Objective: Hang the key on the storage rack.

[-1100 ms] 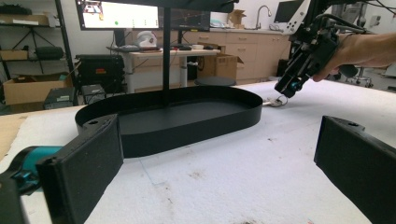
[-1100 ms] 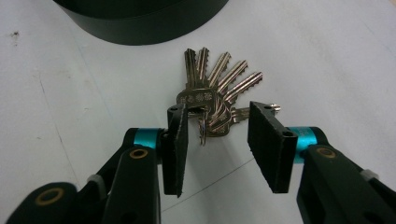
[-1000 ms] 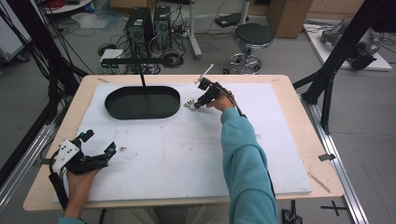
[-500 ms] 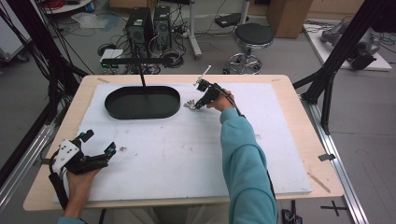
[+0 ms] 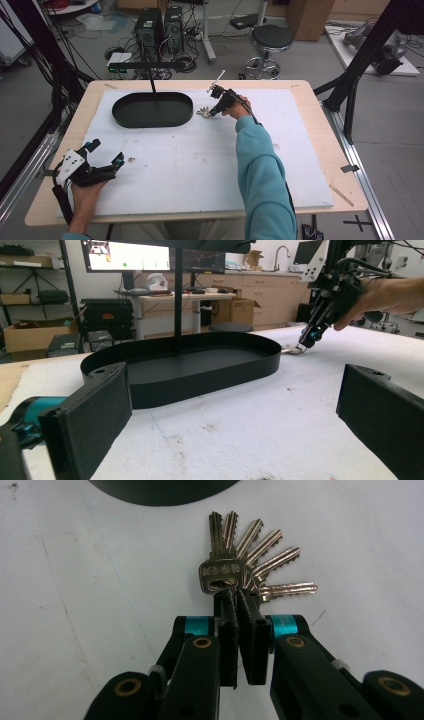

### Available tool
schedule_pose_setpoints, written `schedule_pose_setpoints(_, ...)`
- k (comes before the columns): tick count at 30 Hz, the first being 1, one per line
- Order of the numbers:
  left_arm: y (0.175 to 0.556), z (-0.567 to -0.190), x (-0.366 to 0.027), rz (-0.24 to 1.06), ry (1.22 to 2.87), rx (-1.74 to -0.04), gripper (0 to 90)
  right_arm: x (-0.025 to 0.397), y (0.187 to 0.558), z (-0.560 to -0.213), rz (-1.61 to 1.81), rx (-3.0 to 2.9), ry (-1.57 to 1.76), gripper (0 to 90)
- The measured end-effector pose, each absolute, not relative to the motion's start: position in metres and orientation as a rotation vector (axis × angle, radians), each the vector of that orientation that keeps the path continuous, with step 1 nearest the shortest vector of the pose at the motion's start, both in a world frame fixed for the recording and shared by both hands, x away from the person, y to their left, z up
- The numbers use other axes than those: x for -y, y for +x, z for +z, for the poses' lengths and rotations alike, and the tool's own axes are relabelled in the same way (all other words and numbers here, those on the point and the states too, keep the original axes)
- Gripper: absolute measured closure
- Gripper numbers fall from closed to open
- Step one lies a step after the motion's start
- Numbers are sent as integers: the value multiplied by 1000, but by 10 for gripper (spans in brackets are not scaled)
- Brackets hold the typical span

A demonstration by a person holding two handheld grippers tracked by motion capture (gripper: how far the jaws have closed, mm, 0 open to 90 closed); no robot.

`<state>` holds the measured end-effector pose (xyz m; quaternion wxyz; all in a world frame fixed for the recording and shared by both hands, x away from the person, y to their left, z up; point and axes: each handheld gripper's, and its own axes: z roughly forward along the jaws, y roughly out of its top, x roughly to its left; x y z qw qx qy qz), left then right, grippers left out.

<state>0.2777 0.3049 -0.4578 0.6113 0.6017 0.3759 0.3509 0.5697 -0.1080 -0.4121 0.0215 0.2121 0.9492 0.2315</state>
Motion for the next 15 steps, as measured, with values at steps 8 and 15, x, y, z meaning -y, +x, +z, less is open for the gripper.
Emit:
schedule_pose_setpoints(8, 278, -458, -305, 809, 1388, -867, 18, 107, 569, -411, 704, -2945, 678, 886)
schedule_pose_setpoints(15, 278, -458, -306, 803, 1388, -870, 17, 107, 567, -406, 731, -2940, 685, 888)
